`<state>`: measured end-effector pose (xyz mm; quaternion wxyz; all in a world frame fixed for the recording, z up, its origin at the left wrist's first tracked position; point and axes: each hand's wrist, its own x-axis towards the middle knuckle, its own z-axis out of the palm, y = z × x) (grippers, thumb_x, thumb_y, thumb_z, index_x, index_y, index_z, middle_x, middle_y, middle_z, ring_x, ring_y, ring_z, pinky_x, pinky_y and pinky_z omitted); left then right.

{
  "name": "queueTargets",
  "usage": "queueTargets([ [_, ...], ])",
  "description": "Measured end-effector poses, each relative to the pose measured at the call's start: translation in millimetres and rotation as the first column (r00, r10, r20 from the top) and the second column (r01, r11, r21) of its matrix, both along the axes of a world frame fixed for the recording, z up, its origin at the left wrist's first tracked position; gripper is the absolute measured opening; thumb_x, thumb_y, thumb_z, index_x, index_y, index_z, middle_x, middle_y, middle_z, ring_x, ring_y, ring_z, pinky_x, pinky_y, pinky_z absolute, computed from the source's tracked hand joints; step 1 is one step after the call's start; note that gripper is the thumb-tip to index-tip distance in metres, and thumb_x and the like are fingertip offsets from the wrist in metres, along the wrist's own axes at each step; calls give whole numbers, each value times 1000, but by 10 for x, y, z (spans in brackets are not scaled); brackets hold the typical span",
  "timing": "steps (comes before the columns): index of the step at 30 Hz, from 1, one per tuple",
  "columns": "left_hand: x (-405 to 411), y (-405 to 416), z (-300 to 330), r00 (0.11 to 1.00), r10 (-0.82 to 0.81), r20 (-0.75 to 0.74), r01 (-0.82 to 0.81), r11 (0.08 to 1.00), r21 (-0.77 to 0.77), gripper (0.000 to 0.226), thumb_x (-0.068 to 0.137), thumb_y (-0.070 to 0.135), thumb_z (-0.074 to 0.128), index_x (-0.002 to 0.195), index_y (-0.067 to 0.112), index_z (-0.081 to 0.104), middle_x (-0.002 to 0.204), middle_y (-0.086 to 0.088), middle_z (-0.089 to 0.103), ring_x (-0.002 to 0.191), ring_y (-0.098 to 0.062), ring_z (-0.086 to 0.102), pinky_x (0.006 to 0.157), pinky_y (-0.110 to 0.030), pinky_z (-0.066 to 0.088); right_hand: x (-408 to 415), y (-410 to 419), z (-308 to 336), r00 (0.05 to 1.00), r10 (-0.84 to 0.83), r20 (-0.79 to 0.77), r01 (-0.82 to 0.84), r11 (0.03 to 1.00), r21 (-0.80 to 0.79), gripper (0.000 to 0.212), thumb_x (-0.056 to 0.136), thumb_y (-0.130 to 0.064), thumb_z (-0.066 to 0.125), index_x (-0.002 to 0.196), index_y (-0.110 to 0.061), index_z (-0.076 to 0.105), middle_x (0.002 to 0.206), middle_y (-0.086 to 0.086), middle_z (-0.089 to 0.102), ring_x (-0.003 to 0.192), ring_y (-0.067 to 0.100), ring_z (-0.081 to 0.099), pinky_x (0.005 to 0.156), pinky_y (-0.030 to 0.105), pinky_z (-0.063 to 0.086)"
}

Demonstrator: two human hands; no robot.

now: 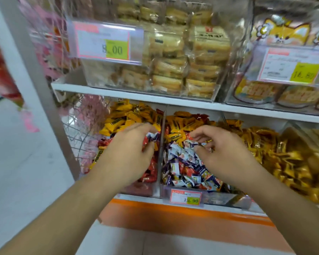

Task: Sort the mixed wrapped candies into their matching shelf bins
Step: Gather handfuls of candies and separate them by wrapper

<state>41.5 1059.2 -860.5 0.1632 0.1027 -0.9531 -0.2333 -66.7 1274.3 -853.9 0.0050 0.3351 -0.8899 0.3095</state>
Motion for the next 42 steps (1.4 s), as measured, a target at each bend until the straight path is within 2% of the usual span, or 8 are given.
queueTargets([
  [2, 12, -121, -10, 999, 43, 0, -43, 999, 5, 36, 101, 28, 60, 136, 34, 57, 142, 9, 55, 106, -14, 59, 87, -20, 39, 51, -145, -24, 1000, 10, 14, -10, 1000, 0, 23, 99, -20, 68, 119, -31, 66, 112, -21, 61, 106, -2, 56, 94, 21, 51],
  [15, -144, -635, -237, 992, 126, -3, -126, 991, -37, 53, 94, 21, 64, 146, 20, 52, 147, 1, 45, 134, -23, 47, 109, -35, 42, -64, -1037, -70, 996, 77, -52, -72, 993, 95, 49, 101, -36, 63, 147, -28, 49, 119, 0, 58, 107, 17, 52, 90, 28, 39],
  [20, -147, -705, -304, 978, 177, 112, -177, 984, -11, 67, 94, 30, 63, 156, 27, 36, 163, -2, 28, 148, -27, 32, 119, -37, 33, -343, -1497, -194, 973, 152, -176, -108, 966, 236, 74, 96, -43, 66, 161, -31, 32, 162, 6, 37, 147, 35, 34, 120, 50, 34],
  [25, -124, -683, -275, 973, 161, 166, -169, 985, 33, 64, 95, 32, 65, 153, 27, 39, 157, 1, 37, 141, -22, 39, 108, -29, 34, -470, -1686, -297, 967, 182, -178, -95, 908, 409, 71, 96, -54, 63, 157, -53, 26, 169, -8, 26, 152, 29, 31, 125, 54, 15],
  [28, -118, -679, -252, 969, 169, 179, -181, 982, 54, 55, 95, 29, 64, 147, 25, 49, 145, 1, 52, 105, -11, 64, 81, -9, 40, -436, -1693, -286, 947, 193, -258, -95, 933, 348, 49, 93, -38, 73, 136, -47, 53, 140, -5, 61, 126, 28, 59, 115, 47, 36],
  [31, -123, -682, -209, 968, 198, 151, -216, 971, 107, 41, 97, 25, 63, 138, 26, 57, 132, -2, 60, 50, -6, 56, 44, -9, 35, -395, -1625, -315, 939, 164, -303, -88, 964, 251, 39, 90, -22, 76, 123, -40, 65, 123, -3, 70, 108, 26, 67, 93, 42, 57],
  [36, -152, -637, -129, 977, 211, -8, -208, 966, 157, 36, 95, 23, 65, 131, 24, 59, 125, 7, 64, 106, -11, 63, 85, -24, 49, -332, -1454, -242, 979, 143, -146, -146, 989, -16, 24, 91, -22, 77, 110, -32, 69, 103, -8, 68, 85, 13, 62, 71, 30, 55],
  [42, -163, -512, -46, 997, 63, -38, -34, 847, 531, 37, 93, 29, 73, 127, 25, 62, 111, 4, 71, 82, -19, 76, 83, -45, 61, -77, -1238, -168, 962, 204, 182, -135, 932, -335, 32, 83, -10, 83, 103, -30, 71, 99, -8, 73, 87, 17, 72, 80, 43, 60],
])
